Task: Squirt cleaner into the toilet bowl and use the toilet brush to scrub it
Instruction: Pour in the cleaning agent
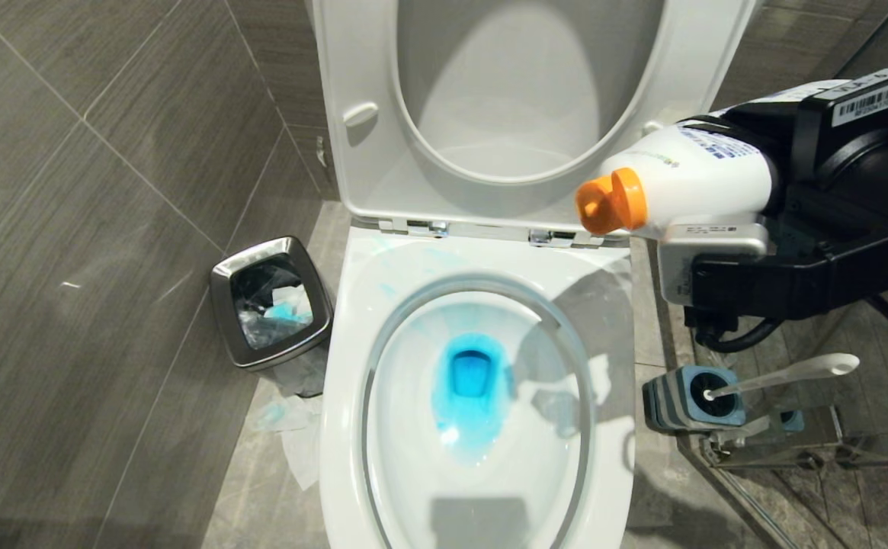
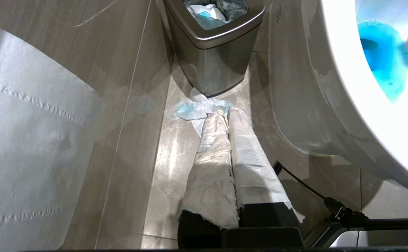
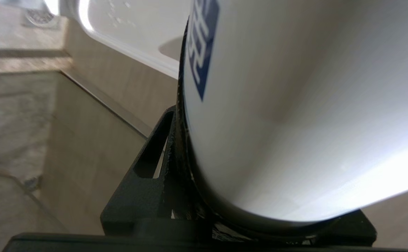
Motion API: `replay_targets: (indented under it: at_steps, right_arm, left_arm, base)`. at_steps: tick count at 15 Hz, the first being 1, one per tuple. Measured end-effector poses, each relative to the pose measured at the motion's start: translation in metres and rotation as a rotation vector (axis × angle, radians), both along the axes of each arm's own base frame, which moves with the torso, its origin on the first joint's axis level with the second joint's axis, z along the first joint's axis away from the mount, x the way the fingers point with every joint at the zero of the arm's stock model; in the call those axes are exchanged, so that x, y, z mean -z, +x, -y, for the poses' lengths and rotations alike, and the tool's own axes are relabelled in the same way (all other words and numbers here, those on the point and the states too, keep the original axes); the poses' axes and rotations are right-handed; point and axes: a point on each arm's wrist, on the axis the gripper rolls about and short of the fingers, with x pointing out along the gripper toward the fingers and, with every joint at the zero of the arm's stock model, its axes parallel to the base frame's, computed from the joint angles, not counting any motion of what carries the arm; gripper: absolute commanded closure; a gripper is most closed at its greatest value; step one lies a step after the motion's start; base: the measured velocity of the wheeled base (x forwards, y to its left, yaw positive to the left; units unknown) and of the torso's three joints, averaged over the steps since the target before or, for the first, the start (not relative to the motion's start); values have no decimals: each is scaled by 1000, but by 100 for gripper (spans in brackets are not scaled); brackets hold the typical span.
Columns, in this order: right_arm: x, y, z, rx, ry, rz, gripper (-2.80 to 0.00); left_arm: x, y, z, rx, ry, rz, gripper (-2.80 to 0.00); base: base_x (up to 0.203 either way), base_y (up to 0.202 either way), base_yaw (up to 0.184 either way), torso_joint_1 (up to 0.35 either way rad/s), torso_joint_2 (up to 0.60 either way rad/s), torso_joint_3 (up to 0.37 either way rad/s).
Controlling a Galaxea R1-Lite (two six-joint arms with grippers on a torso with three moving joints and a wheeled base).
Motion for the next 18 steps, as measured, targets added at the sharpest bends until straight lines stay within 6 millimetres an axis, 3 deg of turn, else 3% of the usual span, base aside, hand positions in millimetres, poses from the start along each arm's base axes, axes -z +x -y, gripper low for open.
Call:
replay_targets:
  at_steps: [18]
  right_arm:
    - [-4, 2, -20, 50, -94, 69, 0]
  left_arm:
    - [0, 0, 0, 0, 0, 1, 0]
  base:
    - [0, 0, 0, 0, 0, 0]
